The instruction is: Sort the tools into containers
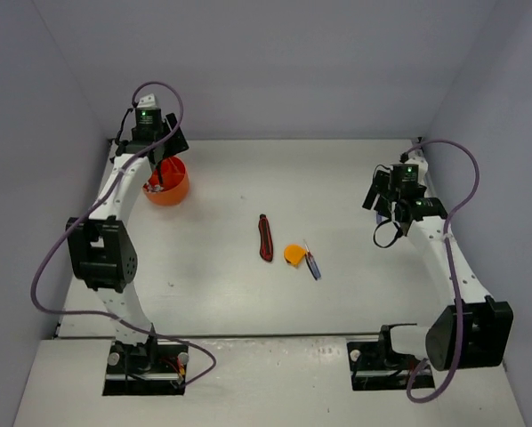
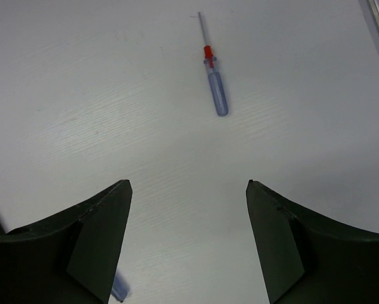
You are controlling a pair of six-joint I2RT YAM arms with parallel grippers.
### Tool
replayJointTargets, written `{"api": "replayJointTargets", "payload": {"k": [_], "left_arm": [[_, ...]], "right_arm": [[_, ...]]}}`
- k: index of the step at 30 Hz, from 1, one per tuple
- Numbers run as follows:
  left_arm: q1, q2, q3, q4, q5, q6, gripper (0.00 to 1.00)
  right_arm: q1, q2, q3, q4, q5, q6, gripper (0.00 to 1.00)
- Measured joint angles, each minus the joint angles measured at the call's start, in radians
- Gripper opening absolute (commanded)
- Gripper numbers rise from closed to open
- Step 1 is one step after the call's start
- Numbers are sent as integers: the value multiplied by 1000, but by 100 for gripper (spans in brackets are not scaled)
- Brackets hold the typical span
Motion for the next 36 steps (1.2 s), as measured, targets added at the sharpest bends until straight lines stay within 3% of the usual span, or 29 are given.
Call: {"api": "replayJointTargets", "payload": {"k": [5,9,16,21,27,33,36], "left_arm": [[-51,-159,-55,-20,48,-10,65],[-138,-276,-140,-57,82,-11,65],[-292,-397,-285,-133,130,-15,65],[-326,-450,-360,-156,145,-25,65],[-334,-470,-373,-164,149,-28,65],[-345,-473,-373,-164,150,-29,65],[-351,-472,-372,-165,152,-30,65]], "right_arm": [[-95,142,42,-7,-53,-27,66],[-142,276,92,-7,-107,-45,57],[-200,531,207,0,-203,-72,52],[-203,643,277,6,-220,-95,47],[-203,716,311,12,-218,-115,32],[-190,728,321,20,-196,-120,0],[-178,729,321,21,-181,-127,0]]}}
